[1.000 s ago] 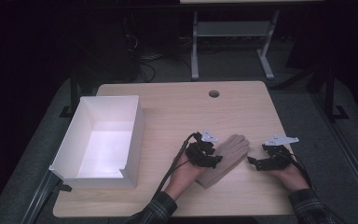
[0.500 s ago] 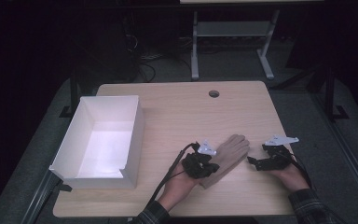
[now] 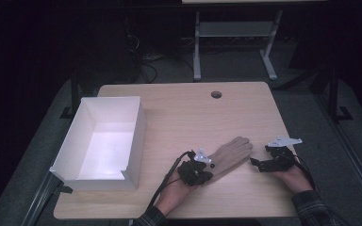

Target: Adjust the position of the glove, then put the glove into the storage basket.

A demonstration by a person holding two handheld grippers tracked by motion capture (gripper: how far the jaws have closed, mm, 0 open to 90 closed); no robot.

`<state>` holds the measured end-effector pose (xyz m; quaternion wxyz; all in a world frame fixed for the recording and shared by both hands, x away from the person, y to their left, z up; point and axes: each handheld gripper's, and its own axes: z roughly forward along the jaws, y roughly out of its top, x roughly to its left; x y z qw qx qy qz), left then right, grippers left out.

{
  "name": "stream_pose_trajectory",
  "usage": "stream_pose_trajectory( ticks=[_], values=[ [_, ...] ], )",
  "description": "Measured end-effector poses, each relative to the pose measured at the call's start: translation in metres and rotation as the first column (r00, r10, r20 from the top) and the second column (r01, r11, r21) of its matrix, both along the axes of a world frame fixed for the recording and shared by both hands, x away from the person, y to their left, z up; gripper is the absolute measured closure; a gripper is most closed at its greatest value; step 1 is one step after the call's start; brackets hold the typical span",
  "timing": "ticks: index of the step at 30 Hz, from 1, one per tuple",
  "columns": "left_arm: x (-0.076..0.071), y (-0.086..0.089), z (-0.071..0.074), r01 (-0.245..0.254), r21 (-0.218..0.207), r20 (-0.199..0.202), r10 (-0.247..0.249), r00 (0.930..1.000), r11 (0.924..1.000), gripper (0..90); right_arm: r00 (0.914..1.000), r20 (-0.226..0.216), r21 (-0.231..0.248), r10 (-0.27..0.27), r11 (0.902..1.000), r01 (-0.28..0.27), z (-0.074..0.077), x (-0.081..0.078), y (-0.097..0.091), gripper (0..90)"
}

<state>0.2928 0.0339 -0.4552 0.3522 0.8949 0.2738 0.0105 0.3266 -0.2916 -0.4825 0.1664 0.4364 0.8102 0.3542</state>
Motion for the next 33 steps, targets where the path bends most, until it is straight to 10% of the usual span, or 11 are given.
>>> stream_pose_trajectory(
  ticks=[12, 21, 33],
  values=[
    [0.013, 0.027, 0.003, -0.051, 0.041, 0.035, 0.050, 0.9981, 0.9978, 87.1, 1.0000, 0.000, 0.000, -0.001, 1.0000, 0.001, 0.000, 0.000, 0.000, 13.0],
    [0.020, 0.025, 0.018, 0.050, 0.029, 0.050, -0.052, 0.9974, 0.9983, 66.1, 1.0000, 0.001, -0.001, 0.000, 1.0000, 0.000, 0.000, 0.000, 0.000, 13.0],
    [0.054, -0.001, 0.033, 0.189, 0.003, 0.105, -0.189, 0.9764, 0.9819, 28.0, 1.0000, 0.006, -0.003, 0.001, 1.0000, -0.001, 0.000, 0.000, 0.000, 13.0]
  ],
)
